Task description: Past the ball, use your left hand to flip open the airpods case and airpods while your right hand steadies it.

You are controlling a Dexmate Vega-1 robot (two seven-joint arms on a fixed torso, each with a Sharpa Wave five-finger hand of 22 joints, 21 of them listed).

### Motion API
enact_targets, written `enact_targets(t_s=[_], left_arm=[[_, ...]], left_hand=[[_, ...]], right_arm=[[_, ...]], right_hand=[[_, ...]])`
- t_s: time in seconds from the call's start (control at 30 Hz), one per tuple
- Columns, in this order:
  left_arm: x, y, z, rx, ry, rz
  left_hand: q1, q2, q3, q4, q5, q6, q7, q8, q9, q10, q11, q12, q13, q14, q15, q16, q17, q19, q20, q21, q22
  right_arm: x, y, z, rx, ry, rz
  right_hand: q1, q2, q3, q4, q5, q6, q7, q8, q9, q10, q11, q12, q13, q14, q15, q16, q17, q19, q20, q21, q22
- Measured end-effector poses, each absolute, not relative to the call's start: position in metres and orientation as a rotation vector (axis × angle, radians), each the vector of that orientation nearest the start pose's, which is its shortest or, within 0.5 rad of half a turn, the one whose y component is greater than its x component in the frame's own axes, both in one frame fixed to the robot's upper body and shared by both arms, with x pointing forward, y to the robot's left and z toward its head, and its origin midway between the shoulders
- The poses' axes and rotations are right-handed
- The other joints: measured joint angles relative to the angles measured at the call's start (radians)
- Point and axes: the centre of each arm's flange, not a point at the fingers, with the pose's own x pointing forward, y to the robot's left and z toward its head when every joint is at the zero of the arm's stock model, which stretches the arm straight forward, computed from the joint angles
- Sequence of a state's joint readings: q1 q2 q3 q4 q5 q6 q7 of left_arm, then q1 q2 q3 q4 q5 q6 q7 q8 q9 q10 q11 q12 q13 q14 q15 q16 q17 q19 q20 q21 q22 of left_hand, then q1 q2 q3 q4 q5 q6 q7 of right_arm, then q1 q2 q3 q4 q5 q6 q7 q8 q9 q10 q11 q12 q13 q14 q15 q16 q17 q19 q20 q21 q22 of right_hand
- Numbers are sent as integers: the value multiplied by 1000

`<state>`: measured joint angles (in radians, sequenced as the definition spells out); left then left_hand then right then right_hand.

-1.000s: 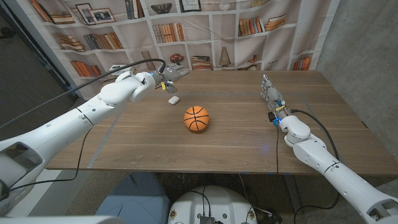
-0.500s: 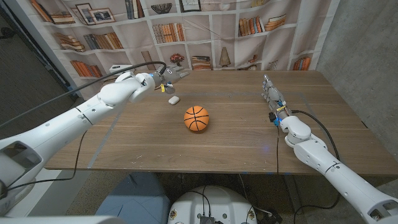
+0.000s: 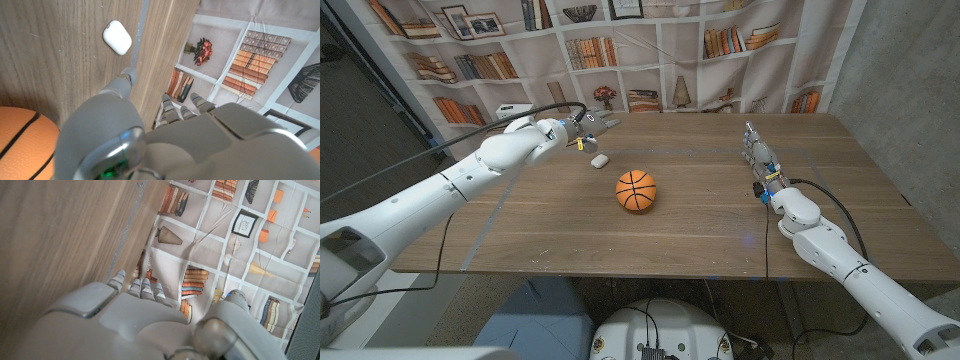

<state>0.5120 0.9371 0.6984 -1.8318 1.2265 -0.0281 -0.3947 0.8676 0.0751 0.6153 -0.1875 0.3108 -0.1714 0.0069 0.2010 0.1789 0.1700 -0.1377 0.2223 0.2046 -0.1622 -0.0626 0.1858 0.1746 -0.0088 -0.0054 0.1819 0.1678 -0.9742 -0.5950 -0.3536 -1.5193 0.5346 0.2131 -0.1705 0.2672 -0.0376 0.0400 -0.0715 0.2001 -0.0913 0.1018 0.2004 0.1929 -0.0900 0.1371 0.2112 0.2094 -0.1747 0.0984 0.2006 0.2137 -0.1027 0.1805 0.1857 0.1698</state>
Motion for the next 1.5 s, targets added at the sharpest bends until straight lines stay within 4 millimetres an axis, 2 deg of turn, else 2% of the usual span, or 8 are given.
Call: enact_targets(t_s=[0.67,0.87,1.5], left_arm=[[588,223,98,2415,-554,118],[592,223,96,2425,-552,107],[602,224,88,2421,-587,86]], left_hand=[[9,-18,4,4,4,0,0,0,0,-4,4,0,0,0,0,0,0,0,0,0,0],[12,-20,4,4,4,0,0,0,0,-4,4,0,0,0,0,0,0,4,4,0,0],[18,-35,9,10,4,0,0,0,0,3,11,0,0,12,-2,0,0,11,0,0,0]], right_arm=[[614,-286,-42,-41,-606,122],[613,-283,-42,-30,-621,134],[612,-280,-43,-20,-642,146]], right_hand=[[9,9,0,0,4,5,-5,0,0,0,0,0,0,0,0,0,0,-4,-4,0,0],[11,11,0,0,4,6,-6,0,0,4,-4,0,0,0,0,0,0,6,-13,0,0],[11,11,0,0,4,6,-6,0,0,4,-4,0,0,4,-3,0,0,6,-13,0,0]])
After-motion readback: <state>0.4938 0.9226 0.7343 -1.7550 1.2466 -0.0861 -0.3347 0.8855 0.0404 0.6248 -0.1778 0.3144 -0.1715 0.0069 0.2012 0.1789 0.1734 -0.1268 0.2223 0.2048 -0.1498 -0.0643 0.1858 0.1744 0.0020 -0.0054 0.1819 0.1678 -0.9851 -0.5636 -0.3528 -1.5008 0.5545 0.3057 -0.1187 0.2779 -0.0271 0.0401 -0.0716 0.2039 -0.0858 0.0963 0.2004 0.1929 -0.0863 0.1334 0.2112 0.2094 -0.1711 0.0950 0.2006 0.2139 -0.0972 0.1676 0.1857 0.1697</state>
